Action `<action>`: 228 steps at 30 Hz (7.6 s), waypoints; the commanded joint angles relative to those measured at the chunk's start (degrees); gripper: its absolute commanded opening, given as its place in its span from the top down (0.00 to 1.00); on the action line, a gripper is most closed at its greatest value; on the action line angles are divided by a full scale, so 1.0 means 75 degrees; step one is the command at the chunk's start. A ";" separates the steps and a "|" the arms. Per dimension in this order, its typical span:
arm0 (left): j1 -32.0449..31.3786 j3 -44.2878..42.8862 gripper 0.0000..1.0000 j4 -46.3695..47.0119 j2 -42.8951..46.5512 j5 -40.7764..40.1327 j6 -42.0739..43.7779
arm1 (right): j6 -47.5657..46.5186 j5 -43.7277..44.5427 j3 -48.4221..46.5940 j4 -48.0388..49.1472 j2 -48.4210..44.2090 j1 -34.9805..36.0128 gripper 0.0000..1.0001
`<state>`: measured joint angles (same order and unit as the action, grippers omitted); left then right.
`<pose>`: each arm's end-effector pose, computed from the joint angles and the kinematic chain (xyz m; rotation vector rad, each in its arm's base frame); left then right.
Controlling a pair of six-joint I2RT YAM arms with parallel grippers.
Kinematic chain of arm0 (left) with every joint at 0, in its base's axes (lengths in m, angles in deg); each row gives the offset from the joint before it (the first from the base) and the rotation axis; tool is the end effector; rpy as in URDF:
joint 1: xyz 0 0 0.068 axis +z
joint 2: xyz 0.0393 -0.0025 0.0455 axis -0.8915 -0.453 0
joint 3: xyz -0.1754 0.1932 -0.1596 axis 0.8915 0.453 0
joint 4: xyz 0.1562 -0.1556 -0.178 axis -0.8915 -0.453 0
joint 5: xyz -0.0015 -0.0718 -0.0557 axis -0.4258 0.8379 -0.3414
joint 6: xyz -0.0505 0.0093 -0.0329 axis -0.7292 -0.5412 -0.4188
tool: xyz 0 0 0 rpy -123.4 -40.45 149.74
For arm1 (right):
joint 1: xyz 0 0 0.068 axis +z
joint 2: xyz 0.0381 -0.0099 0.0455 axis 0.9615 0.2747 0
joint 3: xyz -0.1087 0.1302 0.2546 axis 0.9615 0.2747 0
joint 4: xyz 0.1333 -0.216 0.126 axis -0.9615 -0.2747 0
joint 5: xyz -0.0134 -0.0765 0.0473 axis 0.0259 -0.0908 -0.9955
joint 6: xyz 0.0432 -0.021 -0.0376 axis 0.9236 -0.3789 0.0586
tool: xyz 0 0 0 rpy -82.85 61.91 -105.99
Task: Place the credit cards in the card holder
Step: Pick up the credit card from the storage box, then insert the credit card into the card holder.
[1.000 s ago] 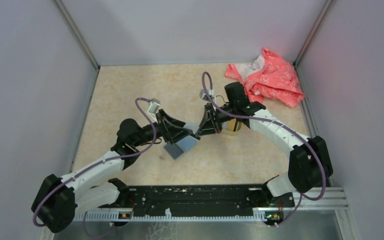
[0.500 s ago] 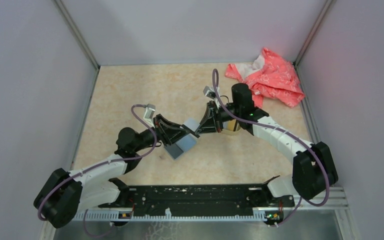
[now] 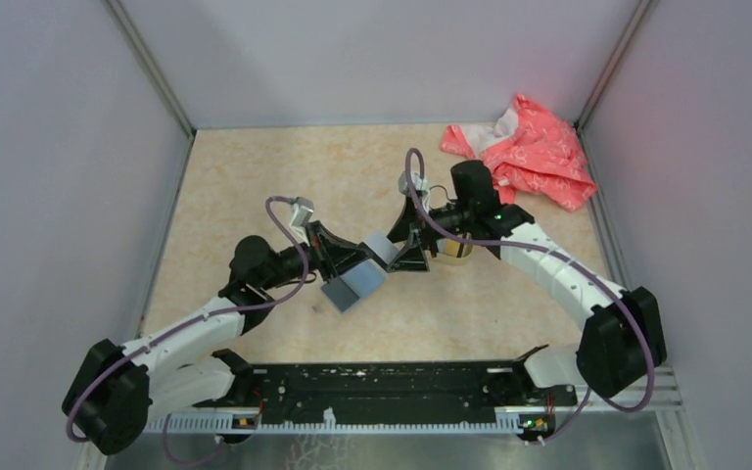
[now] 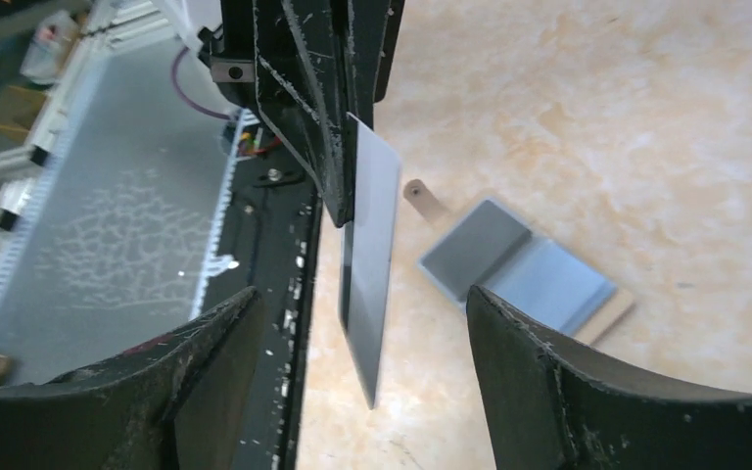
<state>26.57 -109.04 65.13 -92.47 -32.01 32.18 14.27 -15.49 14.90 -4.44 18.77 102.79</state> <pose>0.1735 -0.1580 0.2838 0.5213 1.4638 -1.3946 0.2477 0.1839 0.3243 -1.2909 1.5952 1.4387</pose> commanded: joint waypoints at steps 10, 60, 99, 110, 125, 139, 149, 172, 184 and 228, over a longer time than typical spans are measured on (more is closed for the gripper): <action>-0.0062 -0.2138 1.00 -0.4587 -0.0472 0.0898 0.2437 | -0.1484 0.0864 -0.0737 -0.1179 -0.0578 0.0108 0.52; -0.0047 0.0970 0.45 -0.7816 0.1210 -0.5022 -0.3183 | 0.3021 0.1749 -0.1483 0.2008 0.4563 0.0774 1.00; -0.0036 -0.0282 0.60 -0.7817 -0.1502 -0.5818 -0.2027 | 0.2049 0.3096 -0.1836 0.0036 0.4975 0.0907 1.00; -0.0042 -0.0343 0.60 -0.7718 -0.1818 -0.5768 -0.1924 | 0.2156 0.3606 -0.1966 -0.0245 0.5117 0.1055 1.00; -0.0033 -0.0367 0.60 -0.7707 -0.1871 -0.5795 -0.1881 | 0.2317 0.4582 -0.2193 -0.0810 0.5291 0.1290 1.00; -0.0034 -0.0436 0.60 -0.7749 -0.1901 -0.5792 -0.1840 | 0.2443 0.5254 -0.2254 -0.1333 0.5389 0.1299 1.00; -0.0029 -0.0447 0.60 -0.7790 -0.1857 -0.5830 -0.1834 | 0.2605 0.5611 -0.2127 -0.1393 0.5196 0.1290 1.00; -0.0021 -0.0520 0.60 -0.7778 -0.1978 -0.5833 -0.1817 | 0.2762 0.5589 -0.1867 -0.1483 0.5073 0.1336 1.00; -0.0029 -0.0507 0.60 -0.7629 -0.2095 -0.5765 -0.1776 | 0.2661 0.5433 -0.2224 -0.1719 0.5434 0.1521 1.00; -0.0027 -0.0490 0.60 -0.7485 -0.2200 -0.5680 -0.1782 | 0.2026 0.4469 -0.3101 -0.2205 0.5575 0.1726 0.67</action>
<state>26.09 -114.46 9.40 -105.89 -72.55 18.39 31.93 15.72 -7.39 -17.83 60.34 114.07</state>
